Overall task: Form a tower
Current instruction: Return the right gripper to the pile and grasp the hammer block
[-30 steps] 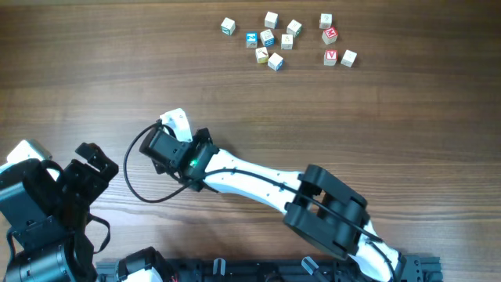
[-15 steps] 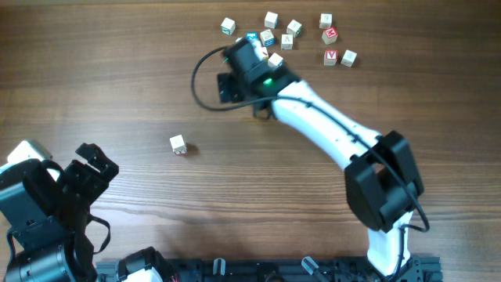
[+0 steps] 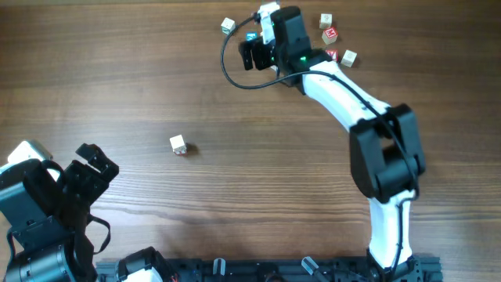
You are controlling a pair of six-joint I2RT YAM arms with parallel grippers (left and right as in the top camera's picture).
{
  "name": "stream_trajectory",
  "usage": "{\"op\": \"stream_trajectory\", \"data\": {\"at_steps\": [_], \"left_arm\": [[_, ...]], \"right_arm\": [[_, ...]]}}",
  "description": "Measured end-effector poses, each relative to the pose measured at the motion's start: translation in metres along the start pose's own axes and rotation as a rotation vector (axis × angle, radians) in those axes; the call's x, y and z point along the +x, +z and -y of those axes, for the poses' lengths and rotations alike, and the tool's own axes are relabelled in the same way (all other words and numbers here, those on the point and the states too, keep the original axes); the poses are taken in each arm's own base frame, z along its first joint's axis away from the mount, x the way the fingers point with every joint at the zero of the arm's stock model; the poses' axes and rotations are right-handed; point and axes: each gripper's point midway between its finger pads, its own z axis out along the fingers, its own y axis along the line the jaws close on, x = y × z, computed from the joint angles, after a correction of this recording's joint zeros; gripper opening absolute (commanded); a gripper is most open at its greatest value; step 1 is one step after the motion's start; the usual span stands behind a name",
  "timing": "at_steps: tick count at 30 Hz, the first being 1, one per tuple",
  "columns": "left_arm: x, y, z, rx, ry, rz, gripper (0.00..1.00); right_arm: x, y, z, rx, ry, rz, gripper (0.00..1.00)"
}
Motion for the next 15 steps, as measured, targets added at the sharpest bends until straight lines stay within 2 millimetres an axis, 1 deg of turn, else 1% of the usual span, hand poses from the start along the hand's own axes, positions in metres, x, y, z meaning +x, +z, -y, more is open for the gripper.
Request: {"op": "stream_trajectory", "data": {"at_steps": [1,2,3,5,7,10,12,14,15], "left_arm": [[0.000,0.000,0.000,0.000,0.000,0.000,1.00],[0.000,0.000,0.000,0.000,0.000,0.000,1.00],[0.000,0.000,0.000,0.000,0.000,0.000,1.00],[0.000,0.000,0.000,0.000,0.000,0.000,1.00],[0.000,0.000,0.000,0.000,0.000,0.001,1.00],[0.000,0.000,0.000,0.000,0.000,0.001,1.00],[0.000,0.000,0.000,0.000,0.000,0.001,1.00],[0.000,0.000,0.000,0.000,0.000,0.001,1.00],[0.000,0.000,0.000,0.000,0.000,0.001,1.00]], "right_arm": [[0.016,0.014,0.003,0.004,0.004,-0.026,0.98],[0.024,0.024,0.005,0.005,0.006,-0.030,0.98],[0.029,0.033,0.007,0.006,0.007,-0.026,0.95],[0.032,0.044,0.008,0.004,0.016,-0.003,0.94],[0.040,0.053,0.012,0.018,0.022,-0.002,0.91],[0.039,0.057,0.014,0.036,0.019,0.012,0.79],[0.039,0.057,0.014,0.040,0.021,0.014,0.75],[0.040,0.058,0.015,0.044,0.010,0.011,0.61],[0.042,0.059,0.015,0.046,0.001,0.009,0.58]]}}
